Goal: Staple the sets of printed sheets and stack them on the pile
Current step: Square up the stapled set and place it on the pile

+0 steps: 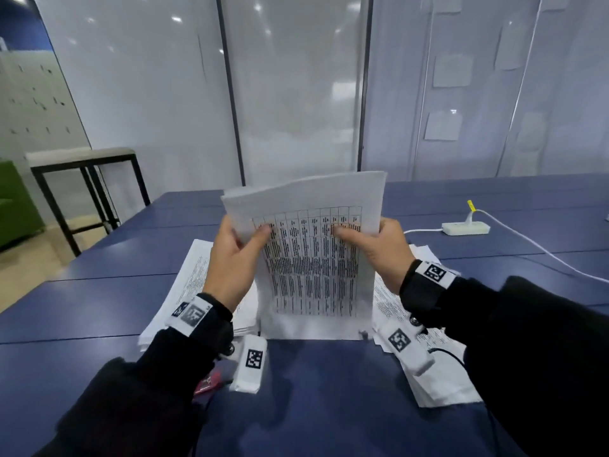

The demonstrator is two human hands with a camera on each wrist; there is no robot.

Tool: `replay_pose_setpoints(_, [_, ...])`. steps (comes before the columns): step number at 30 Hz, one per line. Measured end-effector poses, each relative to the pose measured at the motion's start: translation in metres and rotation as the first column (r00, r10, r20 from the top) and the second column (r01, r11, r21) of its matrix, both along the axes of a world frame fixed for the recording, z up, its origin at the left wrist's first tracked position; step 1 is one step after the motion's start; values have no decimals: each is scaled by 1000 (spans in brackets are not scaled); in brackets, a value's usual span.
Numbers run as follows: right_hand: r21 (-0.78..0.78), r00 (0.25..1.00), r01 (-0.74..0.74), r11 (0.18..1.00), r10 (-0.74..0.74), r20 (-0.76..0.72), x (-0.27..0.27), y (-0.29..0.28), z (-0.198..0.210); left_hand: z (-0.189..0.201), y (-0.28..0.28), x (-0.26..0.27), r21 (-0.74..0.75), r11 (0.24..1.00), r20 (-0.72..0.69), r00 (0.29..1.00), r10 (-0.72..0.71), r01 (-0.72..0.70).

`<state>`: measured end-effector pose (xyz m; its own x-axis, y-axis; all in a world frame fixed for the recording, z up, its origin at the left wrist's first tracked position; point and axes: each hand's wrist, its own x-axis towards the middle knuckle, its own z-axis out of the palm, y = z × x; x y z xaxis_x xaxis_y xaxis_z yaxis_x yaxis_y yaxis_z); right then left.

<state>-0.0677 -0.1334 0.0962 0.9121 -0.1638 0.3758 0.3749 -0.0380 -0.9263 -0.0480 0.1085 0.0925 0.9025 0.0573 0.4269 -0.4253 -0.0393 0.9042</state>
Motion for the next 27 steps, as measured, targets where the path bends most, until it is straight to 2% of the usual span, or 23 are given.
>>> replay_pose_setpoints(4, [45,996,58,997,-61,68,4,6,31,31,-10,13,-4,999,101,994,34,-34])
replay_pose_setpoints(7, [92,991,71,993,-80,109,5,6,46,56,-14,10,35,992,179,977,114,-122])
replay_pose_setpoints(10, [127,995,70,989,-79,62,2,3,28,43,-12,1,51,988,186,973,134,-146])
replay_pose_setpoints(14, [88,998,70,994,-69,-13,-5,4,-6,2,-12,-14,86,994,126,991,52,-63])
replay_pose_setpoints(20, [93,998,18,996,-23,52,-10,6,24,29,-13,-5,-22,1000,148,989,22,-19])
replay_pose_setpoints(27, [112,1000,14,994,-13,-13,-15,5,-1,10,-13,-21,-93,994,49,997,-52,57])
